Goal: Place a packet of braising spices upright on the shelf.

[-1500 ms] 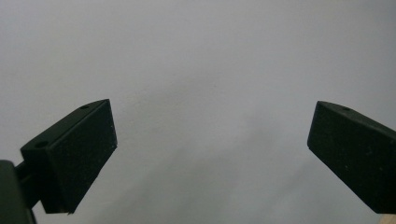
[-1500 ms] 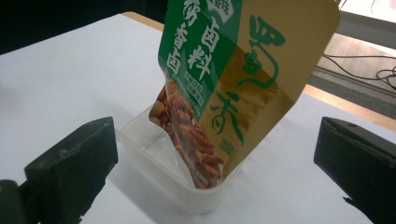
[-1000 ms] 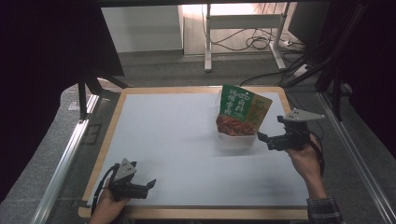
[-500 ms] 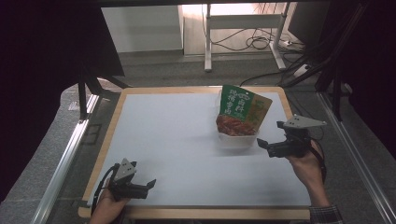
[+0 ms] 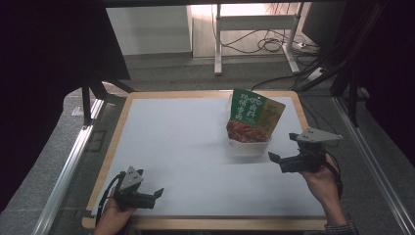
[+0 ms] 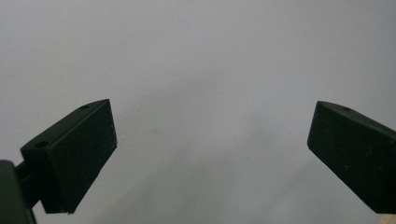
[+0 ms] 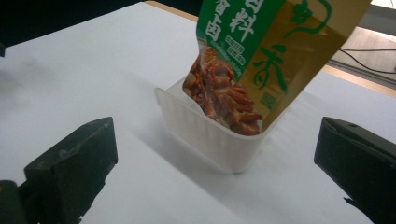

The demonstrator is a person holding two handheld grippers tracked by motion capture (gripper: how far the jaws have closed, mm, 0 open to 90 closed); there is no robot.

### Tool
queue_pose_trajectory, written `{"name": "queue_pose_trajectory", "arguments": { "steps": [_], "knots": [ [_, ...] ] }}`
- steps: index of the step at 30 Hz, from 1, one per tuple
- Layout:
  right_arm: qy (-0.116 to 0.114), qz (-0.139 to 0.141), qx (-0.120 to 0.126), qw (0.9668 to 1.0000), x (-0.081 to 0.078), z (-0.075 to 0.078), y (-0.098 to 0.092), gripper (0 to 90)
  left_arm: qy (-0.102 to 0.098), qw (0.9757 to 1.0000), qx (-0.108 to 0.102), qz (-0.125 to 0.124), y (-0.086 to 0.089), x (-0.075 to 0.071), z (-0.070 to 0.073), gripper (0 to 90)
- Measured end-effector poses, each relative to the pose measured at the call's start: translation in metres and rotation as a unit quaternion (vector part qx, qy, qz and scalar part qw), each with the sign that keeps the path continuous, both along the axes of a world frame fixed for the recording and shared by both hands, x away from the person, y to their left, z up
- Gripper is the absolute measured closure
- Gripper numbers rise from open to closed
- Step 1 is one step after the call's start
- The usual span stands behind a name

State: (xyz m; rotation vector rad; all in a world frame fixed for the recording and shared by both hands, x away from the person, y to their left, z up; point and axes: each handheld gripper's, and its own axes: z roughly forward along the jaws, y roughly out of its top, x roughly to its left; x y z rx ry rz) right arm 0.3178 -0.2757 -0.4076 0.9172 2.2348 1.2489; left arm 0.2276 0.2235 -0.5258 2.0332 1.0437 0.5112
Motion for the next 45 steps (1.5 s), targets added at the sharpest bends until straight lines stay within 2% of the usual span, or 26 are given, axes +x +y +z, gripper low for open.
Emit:
{"name": "queue_pose_trajectory", "arguments": {
  "steps": [23,30,45],
  "knots": [
    [0.001,0.025,0.009,0.9997,-0.028,-0.008,0.012,0.0,0.001,1.0000,0.001,-0.001,0.000,0.000,0.000,1.4],
    [-0.007,0.029,0.007,0.9995,-0.036,-0.013,0.016,0.0,0.001,1.0000,0.001,-0.001,0.000,0.000,0.000,1.4],
    [0.007,0.041,0.006,0.9991,-0.048,-0.029,0.017,0.0,0.001,1.0000,0.003,-0.002,0.000,0.000,0.000,1.4]
  ]
}}
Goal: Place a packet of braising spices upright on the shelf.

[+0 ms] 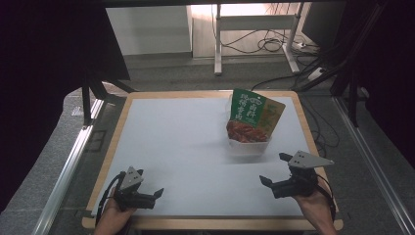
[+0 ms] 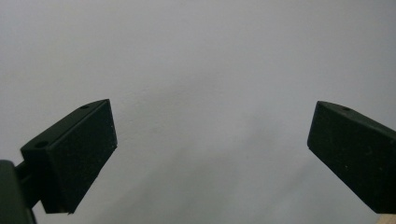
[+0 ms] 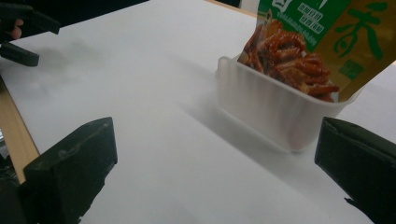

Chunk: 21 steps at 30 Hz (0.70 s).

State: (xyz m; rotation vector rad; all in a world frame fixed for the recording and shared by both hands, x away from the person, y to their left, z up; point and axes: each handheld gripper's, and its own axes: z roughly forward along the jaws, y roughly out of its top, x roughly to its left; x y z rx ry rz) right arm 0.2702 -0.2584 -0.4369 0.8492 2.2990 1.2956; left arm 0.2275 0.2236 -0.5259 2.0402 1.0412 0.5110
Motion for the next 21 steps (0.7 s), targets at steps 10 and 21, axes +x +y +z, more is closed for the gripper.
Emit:
{"name": "queue_pose_trajectory", "arguments": {
  "steps": [10,21],
  "knots": [
    [0.006,0.007,-0.013,0.9999,-0.007,-0.014,-0.001,0.0,0.001,1.0000,0.002,-0.001,0.000,0.000,0.000,1.4],
    [0.021,0.012,-0.028,0.9993,-0.008,-0.034,0.000,0.0,0.001,1.0000,-0.001,0.001,0.000,0.000,0.000,1.4]
  ]
}}
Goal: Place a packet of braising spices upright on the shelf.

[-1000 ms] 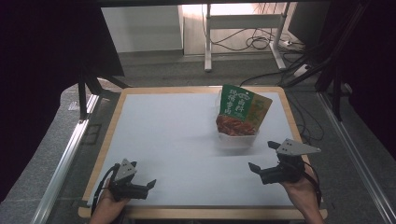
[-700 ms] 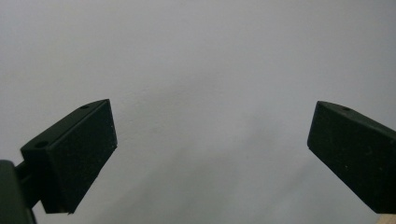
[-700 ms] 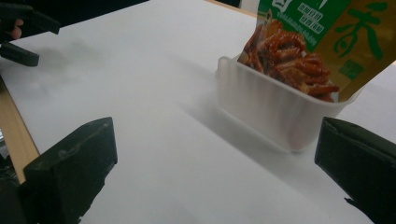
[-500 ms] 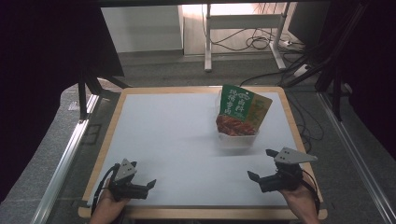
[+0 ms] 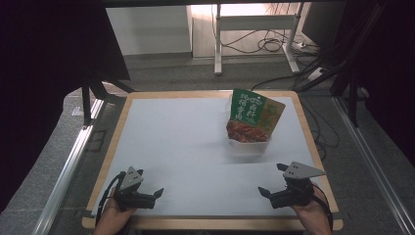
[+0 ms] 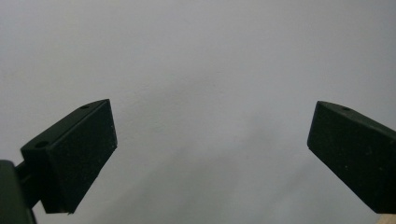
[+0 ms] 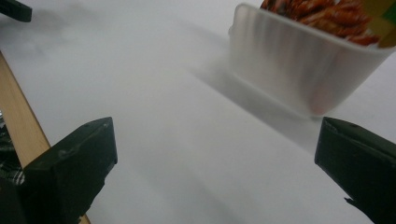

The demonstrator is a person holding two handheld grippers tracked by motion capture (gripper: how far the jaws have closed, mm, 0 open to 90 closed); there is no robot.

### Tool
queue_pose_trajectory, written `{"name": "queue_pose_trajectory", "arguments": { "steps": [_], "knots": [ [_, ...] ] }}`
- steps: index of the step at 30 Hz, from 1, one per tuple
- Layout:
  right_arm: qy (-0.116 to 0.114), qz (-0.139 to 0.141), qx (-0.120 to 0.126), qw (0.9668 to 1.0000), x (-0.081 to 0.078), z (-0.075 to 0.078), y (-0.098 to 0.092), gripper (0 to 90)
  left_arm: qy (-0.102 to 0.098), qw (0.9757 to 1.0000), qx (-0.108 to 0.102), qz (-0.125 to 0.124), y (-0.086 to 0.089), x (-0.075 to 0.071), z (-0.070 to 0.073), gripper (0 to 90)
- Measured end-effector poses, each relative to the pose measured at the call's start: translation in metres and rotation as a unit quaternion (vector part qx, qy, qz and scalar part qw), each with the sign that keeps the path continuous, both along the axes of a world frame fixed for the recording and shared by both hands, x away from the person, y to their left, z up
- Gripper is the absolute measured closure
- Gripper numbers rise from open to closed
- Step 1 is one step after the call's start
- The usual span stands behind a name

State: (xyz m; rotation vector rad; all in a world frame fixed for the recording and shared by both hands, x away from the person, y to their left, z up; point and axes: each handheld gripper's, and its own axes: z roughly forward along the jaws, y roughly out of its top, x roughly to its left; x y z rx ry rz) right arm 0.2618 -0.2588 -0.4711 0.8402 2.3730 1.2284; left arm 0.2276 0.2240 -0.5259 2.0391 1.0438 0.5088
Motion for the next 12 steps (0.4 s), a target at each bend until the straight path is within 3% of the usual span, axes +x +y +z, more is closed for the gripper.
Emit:
{"name": "queue_pose_trajectory", "arguments": {
  "steps": [6,12],
  "knots": [
    [0.030,0.007,-0.003,0.9995,0.004,-0.016,0.003,0.0,-0.001,1.0000,0.000,-0.001,0.000,0.000,0.000,1.4],
    [0.031,0.008,-0.005,0.9995,0.004,-0.019,0.003,0.0,0.000,1.0000,0.001,-0.001,0.000,0.000,0.000,1.4]
  ]
}}
